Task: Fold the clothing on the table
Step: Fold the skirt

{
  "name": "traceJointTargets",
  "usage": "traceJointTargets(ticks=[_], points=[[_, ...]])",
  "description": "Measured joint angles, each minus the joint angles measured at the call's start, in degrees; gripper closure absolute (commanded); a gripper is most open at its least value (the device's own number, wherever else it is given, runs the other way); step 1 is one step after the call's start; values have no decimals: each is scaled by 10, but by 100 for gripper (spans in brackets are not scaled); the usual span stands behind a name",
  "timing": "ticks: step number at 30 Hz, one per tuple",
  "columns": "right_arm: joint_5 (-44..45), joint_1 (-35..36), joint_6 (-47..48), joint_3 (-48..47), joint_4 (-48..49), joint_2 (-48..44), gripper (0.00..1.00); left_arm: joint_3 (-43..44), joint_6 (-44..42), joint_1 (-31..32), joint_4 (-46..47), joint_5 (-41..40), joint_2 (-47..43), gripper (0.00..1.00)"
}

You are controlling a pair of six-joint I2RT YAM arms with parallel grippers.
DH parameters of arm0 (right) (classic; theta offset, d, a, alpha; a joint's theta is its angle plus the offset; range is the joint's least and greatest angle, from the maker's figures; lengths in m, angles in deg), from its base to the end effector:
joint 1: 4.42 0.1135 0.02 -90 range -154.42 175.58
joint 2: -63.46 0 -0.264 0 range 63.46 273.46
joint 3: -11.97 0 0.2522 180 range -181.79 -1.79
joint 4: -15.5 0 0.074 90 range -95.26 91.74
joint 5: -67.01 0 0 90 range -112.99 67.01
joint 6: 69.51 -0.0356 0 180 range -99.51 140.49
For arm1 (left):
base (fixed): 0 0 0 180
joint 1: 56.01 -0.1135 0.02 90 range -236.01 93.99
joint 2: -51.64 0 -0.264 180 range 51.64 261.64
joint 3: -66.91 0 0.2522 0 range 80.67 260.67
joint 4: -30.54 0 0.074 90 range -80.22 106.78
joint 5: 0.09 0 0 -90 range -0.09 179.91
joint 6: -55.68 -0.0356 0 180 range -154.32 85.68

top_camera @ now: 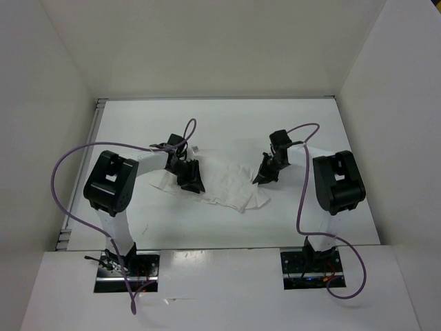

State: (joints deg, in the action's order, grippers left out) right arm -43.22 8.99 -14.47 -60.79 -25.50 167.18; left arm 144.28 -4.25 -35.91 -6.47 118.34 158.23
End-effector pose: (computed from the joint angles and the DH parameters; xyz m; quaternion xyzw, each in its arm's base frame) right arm 0.3202 0.0890 0.1381 0.1547 0.9603 0.2215 0.0697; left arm 0.3303 -0.1389 0.1470 -0.0320 0.9494 -0.3023 0.0789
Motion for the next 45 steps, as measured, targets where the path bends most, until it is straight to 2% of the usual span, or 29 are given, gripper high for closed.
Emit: traceJointTargets(ticks=[2, 11, 25, 35, 40, 45], points=[[1, 0, 1, -3, -3, 2, 100, -10, 9, 4, 5, 24, 12, 61], [-19, 0, 10, -27, -16, 4, 100, -15, 21, 31, 27, 24, 14, 62], [-159, 2, 12, -119, -33, -90, 100, 44, 48, 67, 28, 44, 64, 62], [-236, 2, -11, -136, -28, -96, 100, 73, 52, 90, 32, 41, 80, 61], [-245, 2, -12, -146, -29, -95, 100, 79, 45, 94, -7, 0, 48, 54], [-247, -3, 0, -157, -31, -92, 100, 88, 33, 69, -59, -42, -55, 50]])
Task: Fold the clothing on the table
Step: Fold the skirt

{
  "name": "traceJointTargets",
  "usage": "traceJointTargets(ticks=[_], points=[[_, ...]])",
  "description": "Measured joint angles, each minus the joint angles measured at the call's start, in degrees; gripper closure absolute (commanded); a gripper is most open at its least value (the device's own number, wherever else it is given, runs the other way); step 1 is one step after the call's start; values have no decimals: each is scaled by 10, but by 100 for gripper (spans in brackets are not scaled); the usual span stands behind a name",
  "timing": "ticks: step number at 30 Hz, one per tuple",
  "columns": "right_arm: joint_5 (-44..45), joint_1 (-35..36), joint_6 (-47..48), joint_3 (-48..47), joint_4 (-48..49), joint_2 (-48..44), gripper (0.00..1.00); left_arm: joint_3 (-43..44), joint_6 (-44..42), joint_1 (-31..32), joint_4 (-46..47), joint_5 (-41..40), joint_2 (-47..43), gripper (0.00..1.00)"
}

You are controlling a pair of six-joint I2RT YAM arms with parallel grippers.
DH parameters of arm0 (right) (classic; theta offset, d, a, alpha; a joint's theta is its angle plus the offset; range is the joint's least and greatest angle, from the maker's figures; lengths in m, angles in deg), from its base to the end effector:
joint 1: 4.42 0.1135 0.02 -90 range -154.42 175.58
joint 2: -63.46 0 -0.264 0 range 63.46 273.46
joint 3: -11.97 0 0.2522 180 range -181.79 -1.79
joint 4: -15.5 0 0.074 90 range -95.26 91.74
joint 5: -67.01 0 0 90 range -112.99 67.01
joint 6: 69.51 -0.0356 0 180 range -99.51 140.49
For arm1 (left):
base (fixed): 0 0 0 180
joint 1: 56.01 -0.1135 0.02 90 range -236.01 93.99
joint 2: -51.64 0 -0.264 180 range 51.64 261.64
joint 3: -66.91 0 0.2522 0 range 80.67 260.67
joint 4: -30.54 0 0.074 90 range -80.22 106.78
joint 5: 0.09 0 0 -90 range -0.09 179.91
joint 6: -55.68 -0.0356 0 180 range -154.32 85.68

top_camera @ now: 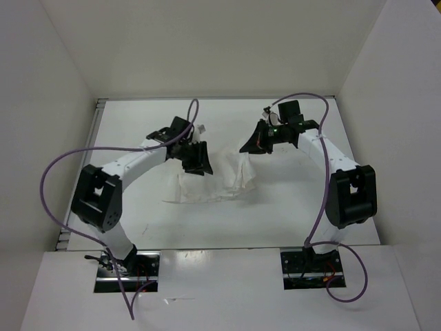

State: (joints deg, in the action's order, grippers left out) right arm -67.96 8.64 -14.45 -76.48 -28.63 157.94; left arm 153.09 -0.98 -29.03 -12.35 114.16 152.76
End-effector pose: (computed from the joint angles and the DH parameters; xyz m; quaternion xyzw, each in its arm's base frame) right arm 0.3401 0.1047 0.2740 0.0369 0.8776 0.4565 0.1413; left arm 0.3242 -0.1815 0.2174 0.0060 0.9412 -0.3106 0.1328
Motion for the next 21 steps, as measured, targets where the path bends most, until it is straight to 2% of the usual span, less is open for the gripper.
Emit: traceJointTargets(ticks=[4, 6, 8, 13, 19, 21], points=[[-5, -15, 18, 0, -9, 5, 100, 14, -4, -43, -24, -55, -79, 48], [-8, -23, 27, 0, -15, 9, 100, 15, -2, -67, -26, -87, -97, 54], [-10, -27, 34, 0, -21, 12, 100, 9, 1, -89, -27, -118, -98, 60], [-12, -32, 49, 0, -34, 17, 100, -28, 13, -129, -27, -166, -54, 66], [-15, -39, 64, -5, -49, 17, 100, -36, 19, -130, -4, -117, 1, 66], [-17, -44, 69, -5, -54, 18, 100, -1, 20, -121, -6, -92, 13, 68]])
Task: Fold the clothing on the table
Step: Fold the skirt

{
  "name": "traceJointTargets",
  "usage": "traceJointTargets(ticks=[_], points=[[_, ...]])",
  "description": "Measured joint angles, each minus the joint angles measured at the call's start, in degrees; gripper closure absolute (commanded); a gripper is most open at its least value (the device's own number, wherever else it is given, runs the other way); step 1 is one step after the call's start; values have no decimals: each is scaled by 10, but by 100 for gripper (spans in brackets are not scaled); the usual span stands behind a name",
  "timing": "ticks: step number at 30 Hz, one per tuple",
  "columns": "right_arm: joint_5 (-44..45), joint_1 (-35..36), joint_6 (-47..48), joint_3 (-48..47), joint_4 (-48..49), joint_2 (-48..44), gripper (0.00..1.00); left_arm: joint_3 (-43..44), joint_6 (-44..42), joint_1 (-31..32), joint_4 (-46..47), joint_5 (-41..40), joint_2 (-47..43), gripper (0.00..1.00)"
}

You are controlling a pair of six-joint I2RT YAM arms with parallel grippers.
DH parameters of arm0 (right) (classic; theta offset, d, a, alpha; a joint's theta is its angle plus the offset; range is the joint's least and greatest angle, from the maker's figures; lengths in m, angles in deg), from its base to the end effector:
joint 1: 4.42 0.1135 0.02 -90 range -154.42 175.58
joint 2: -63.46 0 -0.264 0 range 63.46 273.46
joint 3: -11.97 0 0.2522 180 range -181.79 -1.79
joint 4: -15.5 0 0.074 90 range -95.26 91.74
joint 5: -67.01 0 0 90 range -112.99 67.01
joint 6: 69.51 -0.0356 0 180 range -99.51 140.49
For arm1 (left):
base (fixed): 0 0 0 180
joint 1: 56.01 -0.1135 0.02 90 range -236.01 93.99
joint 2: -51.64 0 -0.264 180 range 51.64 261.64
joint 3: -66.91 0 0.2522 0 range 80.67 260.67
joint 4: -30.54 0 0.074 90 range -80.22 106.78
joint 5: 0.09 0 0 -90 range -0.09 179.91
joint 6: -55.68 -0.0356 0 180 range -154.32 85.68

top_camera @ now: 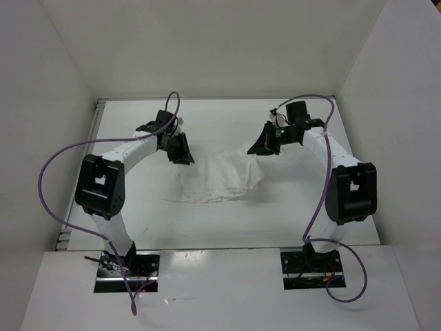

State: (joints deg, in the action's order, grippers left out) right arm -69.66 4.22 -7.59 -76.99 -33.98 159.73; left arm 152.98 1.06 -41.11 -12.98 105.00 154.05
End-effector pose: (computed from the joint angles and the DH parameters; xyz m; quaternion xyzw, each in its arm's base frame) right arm 0.3450 0.0786 0.2615 0.0370 0.8864 0.4429 0.1295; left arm 0.3582 -0.1049 0.2067 -0.1366 0.9481 -0.2243 0.1795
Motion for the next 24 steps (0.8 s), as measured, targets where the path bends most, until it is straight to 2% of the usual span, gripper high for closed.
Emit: traceJointTargets(ticks=[2, 3, 4, 7, 17, 24], points=[[-3, -3, 3, 0, -2, 0, 100, 57, 2, 12, 16, 28, 24, 75], [-4, -5, 5, 0, -2, 0, 100, 81, 3, 16, 24, 38, 34, 84], [-5, -5, 6, 0, -3, 0, 100, 105, 5, 19, 35, 52, 45, 88], [-9, -6, 7, 0, -4, 3, 100, 145, 11, 27, 59, 85, 72, 100], [-12, -7, 7, -7, -4, 20, 100, 196, 27, 43, 80, 138, 193, 100], [-18, -7, 3, -17, -3, 29, 100, 233, 41, 59, 85, 158, 229, 100]])
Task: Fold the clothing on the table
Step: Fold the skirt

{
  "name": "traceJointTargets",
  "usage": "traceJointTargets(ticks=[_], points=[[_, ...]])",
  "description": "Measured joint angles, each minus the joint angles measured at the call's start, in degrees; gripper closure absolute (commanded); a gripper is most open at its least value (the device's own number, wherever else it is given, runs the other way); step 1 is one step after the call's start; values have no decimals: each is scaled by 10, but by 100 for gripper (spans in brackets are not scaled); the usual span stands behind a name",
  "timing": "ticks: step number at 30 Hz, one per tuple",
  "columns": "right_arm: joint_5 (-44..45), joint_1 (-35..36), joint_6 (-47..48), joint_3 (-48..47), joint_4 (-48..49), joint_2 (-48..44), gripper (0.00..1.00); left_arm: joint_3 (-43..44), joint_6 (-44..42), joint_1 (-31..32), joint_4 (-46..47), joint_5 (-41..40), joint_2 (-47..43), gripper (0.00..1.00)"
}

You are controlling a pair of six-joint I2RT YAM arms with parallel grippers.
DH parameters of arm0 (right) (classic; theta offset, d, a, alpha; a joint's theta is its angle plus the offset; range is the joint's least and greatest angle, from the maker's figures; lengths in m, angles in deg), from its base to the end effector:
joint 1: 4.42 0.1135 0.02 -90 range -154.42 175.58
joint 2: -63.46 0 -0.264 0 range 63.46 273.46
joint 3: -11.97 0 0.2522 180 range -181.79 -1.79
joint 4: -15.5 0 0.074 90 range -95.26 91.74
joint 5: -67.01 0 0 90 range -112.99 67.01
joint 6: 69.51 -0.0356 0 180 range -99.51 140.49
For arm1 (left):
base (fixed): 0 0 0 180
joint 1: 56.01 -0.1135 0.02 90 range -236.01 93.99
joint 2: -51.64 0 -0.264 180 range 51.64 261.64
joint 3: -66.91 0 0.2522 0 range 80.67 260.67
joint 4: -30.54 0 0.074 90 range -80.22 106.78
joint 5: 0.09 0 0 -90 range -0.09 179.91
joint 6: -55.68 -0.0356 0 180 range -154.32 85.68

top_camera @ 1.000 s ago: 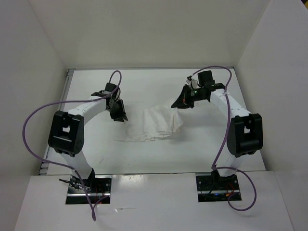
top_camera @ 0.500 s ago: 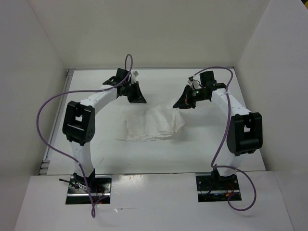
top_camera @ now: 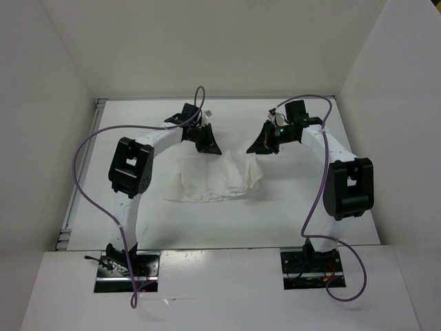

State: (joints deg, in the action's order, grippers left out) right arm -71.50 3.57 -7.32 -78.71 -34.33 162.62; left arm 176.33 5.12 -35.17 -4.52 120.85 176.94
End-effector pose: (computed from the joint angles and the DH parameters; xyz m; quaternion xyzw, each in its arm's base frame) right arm 0.3555 0.0768 0.2539 0.0405 0.8833 0.4526 0.1154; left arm 0.4430 -0.1882 0.1788 -0.0588 0.9108 -0.3792 0.1524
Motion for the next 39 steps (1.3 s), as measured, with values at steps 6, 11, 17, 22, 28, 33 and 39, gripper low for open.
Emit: traceJointTargets(ticks=[6, 11, 17, 22, 28, 33, 39], points=[[-2, 0, -9, -2, 0, 1, 100, 31, 1, 7, 11, 6, 26, 100], [-2, 4, -19, -26, 0, 7, 100, 39, 0, 12, 4, -8, 52, 100], [-2, 11, -26, -46, 0, 17, 100, 28, -2, 15, 5, -33, 54, 100], [-1, 20, -29, -49, 0, 26, 100, 22, -2, 17, 3, -36, 54, 100], [2, 27, -37, -62, 0, 33, 100, 9, -2, 20, 2, -39, 32, 100], [8, 31, -39, -68, 0, 33, 100, -3, -2, 21, -1, -39, -20, 100], [12, 31, -39, -68, 0, 35, 100, -4, -2, 21, -1, -42, -75, 100]])
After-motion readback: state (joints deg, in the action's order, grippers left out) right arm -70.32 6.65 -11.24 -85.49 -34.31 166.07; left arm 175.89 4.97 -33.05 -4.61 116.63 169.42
